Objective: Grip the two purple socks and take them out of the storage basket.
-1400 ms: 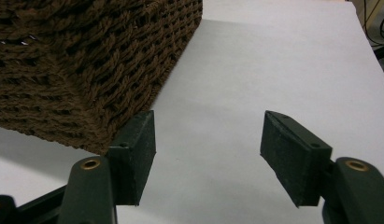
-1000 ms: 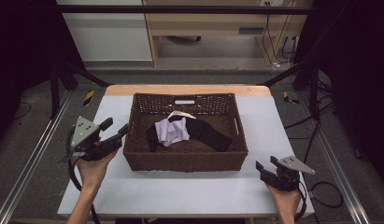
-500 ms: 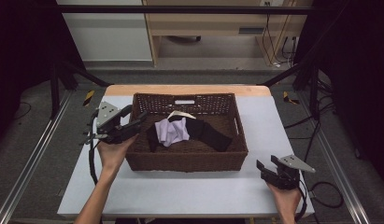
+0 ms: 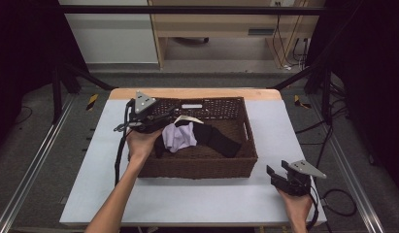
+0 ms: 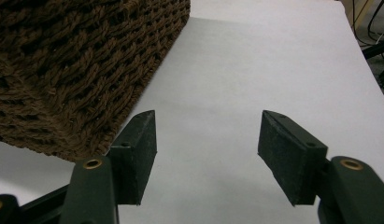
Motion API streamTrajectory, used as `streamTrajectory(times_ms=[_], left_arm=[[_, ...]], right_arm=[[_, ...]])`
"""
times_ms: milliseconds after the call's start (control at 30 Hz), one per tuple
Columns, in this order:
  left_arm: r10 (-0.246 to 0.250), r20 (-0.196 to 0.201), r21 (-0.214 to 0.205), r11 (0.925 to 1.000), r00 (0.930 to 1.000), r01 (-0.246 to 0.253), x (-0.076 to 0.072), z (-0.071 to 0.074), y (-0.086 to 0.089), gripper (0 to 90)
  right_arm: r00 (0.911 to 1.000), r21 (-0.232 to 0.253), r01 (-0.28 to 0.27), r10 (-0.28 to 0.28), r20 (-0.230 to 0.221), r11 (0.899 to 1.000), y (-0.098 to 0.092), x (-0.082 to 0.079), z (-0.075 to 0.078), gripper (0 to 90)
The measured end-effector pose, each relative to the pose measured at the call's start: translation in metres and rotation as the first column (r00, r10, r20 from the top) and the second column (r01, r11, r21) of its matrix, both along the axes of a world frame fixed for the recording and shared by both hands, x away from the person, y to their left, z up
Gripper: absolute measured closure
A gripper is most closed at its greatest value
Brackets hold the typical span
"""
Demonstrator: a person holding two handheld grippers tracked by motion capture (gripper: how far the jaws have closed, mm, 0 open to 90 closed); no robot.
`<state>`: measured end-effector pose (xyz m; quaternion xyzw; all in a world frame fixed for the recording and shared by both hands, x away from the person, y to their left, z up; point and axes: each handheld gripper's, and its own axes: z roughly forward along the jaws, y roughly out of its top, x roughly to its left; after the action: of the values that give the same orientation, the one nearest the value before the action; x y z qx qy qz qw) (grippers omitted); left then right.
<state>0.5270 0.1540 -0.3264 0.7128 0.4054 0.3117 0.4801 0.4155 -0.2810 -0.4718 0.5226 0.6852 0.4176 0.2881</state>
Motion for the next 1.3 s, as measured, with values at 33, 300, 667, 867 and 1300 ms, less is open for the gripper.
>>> streamTrajectory(times_ms=[33,300,667,867,1300], left_arm=[[-0.002,-0.010,-0.003,1.0000,1.0000,0.002,0.004,-0.003,-0.002,43.5],[0.017,-0.073,0.037,0.9992,0.9972,-0.014,0.027,-0.027,-0.009,43.3],[0.012,-0.187,0.079,0.9969,0.9823,0.002,0.040,-0.052,-0.012,42.1],[0.042,-0.236,0.139,0.9902,0.9709,-0.009,0.041,-0.058,-0.015,42.7],[0.078,-0.400,0.212,0.9773,0.9134,0.009,0.051,-0.073,-0.019,39.0]], right_arm=[[1.0000,0.004,0.001,-0.001,0.001,1.000,0.000,0.000,0.000,37.4],[1.0000,0.001,0.000,0.000,-0.002,1.000,0.000,0.000,-0.001,37.2],[1.0000,-0.010,0.003,-0.003,-0.006,1.000,0.001,0.001,-0.002,36.7],[0.9999,-0.015,0.004,-0.004,-0.014,1.000,0.001,0.002,-0.004,36.7],[0.9999,-0.021,0.000,-0.001,-0.016,1.000,0.002,0.001,-0.005,36.5]])
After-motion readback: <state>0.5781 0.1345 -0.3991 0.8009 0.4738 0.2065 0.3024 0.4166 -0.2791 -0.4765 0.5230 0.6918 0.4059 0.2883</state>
